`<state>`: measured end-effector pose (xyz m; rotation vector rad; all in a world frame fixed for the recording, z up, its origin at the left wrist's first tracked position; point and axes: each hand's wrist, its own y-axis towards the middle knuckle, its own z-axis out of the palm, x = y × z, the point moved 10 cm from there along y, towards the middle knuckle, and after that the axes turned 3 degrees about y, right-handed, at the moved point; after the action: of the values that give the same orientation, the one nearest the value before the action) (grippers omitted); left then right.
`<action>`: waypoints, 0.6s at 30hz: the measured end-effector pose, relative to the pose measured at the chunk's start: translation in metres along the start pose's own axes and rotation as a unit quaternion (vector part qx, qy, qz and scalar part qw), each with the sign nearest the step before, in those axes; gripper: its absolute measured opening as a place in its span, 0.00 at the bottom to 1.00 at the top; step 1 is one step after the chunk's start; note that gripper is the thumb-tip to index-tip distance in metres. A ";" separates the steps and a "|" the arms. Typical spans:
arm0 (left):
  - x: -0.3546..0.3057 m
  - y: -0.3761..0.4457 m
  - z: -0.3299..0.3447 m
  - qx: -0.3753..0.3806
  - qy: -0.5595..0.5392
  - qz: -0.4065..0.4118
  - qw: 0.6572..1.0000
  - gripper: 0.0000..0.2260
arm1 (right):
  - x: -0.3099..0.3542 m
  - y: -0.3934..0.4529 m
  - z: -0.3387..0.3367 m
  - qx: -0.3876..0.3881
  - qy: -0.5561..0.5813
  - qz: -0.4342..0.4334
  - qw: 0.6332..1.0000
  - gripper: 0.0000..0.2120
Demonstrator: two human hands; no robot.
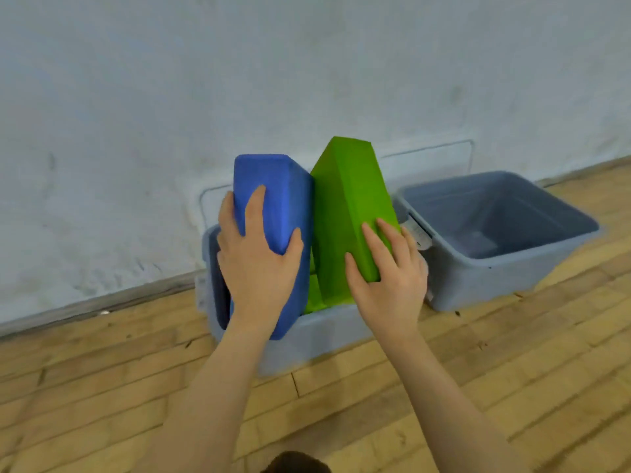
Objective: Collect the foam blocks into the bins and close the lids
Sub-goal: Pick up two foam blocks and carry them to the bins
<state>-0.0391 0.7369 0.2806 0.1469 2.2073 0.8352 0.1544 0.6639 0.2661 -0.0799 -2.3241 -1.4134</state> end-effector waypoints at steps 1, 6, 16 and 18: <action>0.012 0.010 -0.008 -0.012 0.006 -0.002 1.000 0.30 | 0.012 0.008 0.014 0.005 0.015 -0.003 1.000 0.18; 0.077 0.023 0.000 0.020 0.063 -0.105 0.992 0.32 | 0.043 0.017 0.080 0.070 0.042 0.011 0.997 0.19; 0.178 -0.009 0.060 0.197 0.143 -0.197 0.950 0.30 | 0.037 -0.011 0.115 0.200 0.082 -0.004 0.976 0.24; 0.179 0.003 0.065 0.207 0.187 -0.171 0.945 0.29 | 0.046 -0.008 0.104 0.159 0.041 -0.051 0.985 0.23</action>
<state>-0.1211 0.8352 0.1396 -0.2077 2.6394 0.2086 0.0775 0.7418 0.2356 0.1896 -2.4814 -1.0517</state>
